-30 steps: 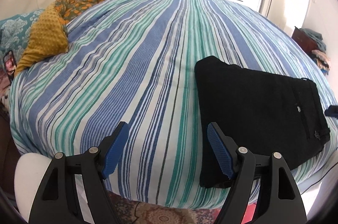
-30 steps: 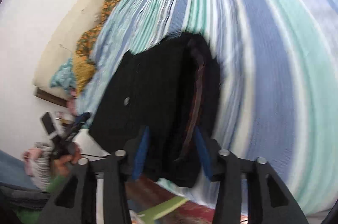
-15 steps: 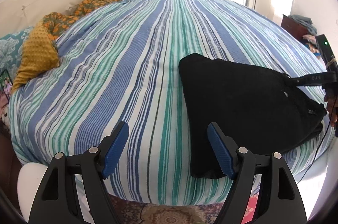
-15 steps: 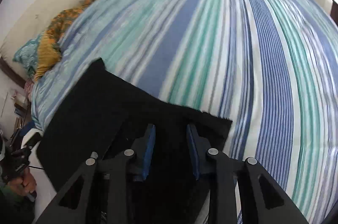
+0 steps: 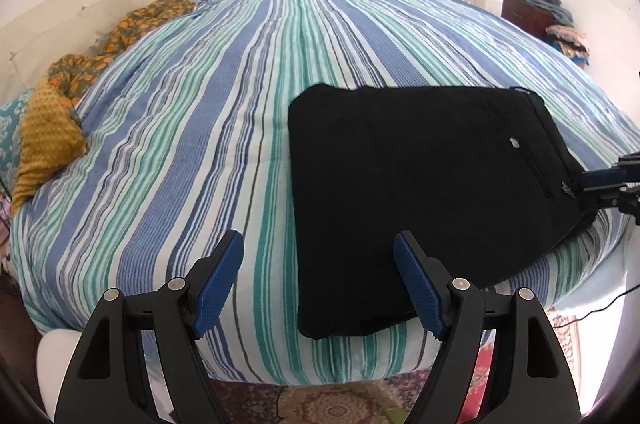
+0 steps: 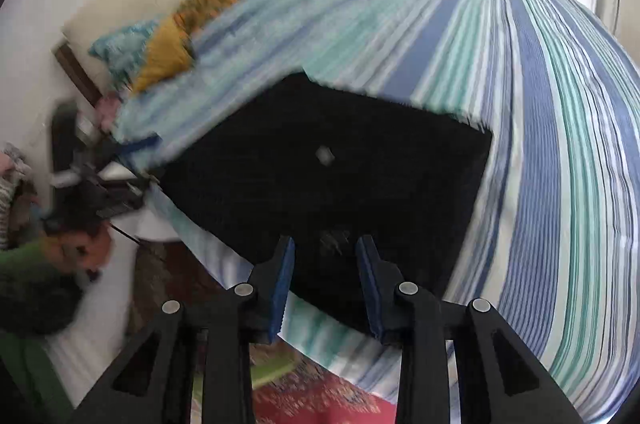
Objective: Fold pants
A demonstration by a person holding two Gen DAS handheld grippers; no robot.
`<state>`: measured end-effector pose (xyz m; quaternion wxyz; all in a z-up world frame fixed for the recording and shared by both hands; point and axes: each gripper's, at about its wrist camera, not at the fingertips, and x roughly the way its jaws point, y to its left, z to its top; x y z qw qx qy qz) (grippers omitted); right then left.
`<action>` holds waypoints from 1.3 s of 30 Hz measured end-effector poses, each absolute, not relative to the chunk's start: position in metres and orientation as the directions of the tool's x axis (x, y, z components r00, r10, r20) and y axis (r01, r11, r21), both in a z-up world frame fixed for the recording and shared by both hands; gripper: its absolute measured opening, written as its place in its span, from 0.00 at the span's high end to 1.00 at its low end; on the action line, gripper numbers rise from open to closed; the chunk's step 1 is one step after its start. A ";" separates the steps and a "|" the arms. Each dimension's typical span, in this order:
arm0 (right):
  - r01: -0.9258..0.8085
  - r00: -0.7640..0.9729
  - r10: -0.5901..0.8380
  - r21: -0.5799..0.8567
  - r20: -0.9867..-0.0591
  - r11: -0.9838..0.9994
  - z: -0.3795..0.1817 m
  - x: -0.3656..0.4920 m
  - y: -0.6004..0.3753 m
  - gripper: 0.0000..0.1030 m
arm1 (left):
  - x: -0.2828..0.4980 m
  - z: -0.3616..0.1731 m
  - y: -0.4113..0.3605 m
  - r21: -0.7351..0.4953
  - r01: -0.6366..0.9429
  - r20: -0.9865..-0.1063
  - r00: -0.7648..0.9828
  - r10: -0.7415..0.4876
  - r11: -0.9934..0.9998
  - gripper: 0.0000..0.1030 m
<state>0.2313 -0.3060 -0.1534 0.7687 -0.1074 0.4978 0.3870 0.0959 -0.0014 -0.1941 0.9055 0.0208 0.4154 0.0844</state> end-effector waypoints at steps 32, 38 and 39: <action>-0.107 -0.051 0.752 0.753 -0.657 0.650 -0.219 0.328 -0.383 0.21 | 0.183 -0.239 0.085 -0.474 -0.180 -0.852 0.342 -0.397 0.862 0.21; -0.226 -0.137 0.671 0.683 -0.729 0.695 -0.227 0.334 -0.351 0.30 | 0.208 -0.249 0.072 -0.500 -0.240 -0.851 0.311 -0.422 0.832 0.36; -0.226 -0.146 0.668 0.681 -0.730 0.696 -0.230 0.334 -0.348 0.34 | 0.208 -0.244 0.068 -0.486 -0.243 -0.858 0.315 -0.405 0.840 0.50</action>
